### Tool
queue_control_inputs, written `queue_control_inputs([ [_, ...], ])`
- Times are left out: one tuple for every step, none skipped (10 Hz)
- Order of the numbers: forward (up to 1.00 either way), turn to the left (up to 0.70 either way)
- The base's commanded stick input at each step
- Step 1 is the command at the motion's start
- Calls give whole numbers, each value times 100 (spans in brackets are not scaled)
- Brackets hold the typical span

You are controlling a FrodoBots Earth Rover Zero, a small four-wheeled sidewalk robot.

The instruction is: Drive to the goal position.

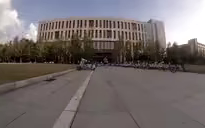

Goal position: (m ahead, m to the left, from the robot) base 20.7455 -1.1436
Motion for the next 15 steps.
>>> queue_control_inputs([
  [70,0],
  [70,0],
  [70,0],
  [70,0],
  [70,0],
  [70,0],
  [70,0],
  [70,0],
  [70,0],
  [70,0],
  [70,0],
  [70,0],
  [70,0],
  [70,0],
  [70,0],
])
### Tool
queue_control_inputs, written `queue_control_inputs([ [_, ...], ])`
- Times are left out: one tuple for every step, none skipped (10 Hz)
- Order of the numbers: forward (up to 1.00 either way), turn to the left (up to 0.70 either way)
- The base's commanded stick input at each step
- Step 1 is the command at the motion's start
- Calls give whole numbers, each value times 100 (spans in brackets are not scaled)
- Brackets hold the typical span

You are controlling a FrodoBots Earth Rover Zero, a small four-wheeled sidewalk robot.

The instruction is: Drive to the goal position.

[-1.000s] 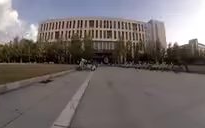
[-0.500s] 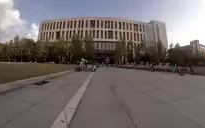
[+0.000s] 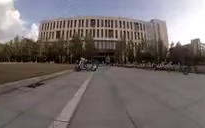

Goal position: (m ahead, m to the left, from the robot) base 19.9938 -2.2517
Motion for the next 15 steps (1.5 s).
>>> queue_control_inputs([
  [70,0],
  [70,0],
  [70,0],
  [70,0],
  [70,0],
  [70,-1],
  [70,-8],
  [70,-14],
  [70,-14],
  [70,-14],
  [70,-14],
  [70,-14],
  [70,-7],
  [70,0],
  [70,0],
])
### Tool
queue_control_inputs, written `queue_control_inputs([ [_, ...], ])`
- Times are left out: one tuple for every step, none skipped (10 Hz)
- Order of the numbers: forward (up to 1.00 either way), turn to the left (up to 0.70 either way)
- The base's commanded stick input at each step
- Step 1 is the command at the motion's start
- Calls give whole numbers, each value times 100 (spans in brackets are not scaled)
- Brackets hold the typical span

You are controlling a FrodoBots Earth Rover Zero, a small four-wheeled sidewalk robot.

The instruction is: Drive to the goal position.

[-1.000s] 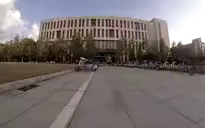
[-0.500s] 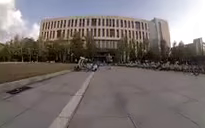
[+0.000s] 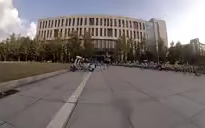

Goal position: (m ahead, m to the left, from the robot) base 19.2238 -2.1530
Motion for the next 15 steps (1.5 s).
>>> queue_control_inputs([
  [70,0],
  [70,0],
  [70,0],
  [70,0],
  [70,0],
  [70,0],
  [70,0],
  [70,0],
  [70,0],
  [70,0],
  [70,0],
  [70,0],
  [70,0],
  [70,0],
  [70,0],
])
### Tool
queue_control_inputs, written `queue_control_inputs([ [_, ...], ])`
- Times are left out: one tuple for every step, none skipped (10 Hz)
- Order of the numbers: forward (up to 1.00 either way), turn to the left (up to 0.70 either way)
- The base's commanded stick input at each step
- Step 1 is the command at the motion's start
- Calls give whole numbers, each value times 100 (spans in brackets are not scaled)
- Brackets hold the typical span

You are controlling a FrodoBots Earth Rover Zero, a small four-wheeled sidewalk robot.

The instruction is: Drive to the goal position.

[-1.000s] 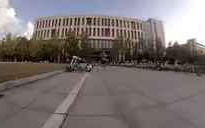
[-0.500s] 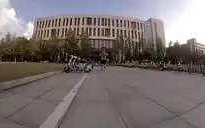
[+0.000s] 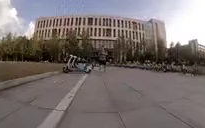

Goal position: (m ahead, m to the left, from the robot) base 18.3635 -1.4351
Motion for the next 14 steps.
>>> queue_control_inputs([
  [70,0],
  [70,0],
  [70,0],
  [70,0],
  [70,0],
  [70,0],
  [70,0],
  [70,-4],
  [70,-11],
  [70,-13],
  [70,-14],
  [70,-14],
  [70,-4],
  [70,0],
])
